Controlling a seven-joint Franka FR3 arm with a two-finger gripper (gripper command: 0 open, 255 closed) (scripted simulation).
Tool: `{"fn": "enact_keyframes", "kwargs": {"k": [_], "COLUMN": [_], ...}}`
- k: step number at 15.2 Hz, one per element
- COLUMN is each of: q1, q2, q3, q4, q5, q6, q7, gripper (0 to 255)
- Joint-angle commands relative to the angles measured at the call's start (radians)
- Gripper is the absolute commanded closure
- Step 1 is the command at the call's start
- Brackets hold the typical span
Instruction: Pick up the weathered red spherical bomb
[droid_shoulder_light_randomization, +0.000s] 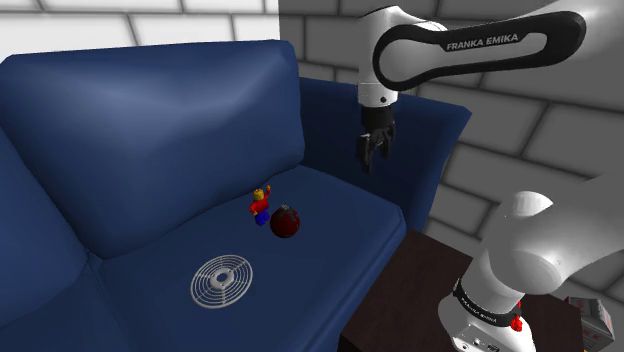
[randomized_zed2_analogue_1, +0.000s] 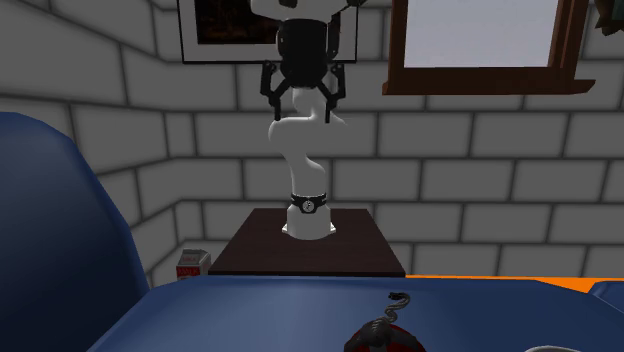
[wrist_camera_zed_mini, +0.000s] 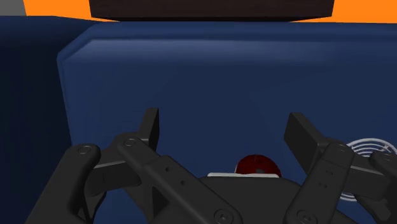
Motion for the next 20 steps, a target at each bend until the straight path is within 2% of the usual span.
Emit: {"fn": "enact_keyframes", "kwargs": {"k": [1, 11, 20], "q1": [0.008, 0.04, 0.079], "q2": [0.081, 0.494, 0.873], "q3": [0.013, 0.068, 0.097], "q4": [0.03, 0.256, 0.569], "q5": [0.002, -0.013, -0.056], "q6": [0.039, 0.161, 0.167], "q7": [0.009, 0.057, 0.097], "gripper": [0, 0, 0]}}
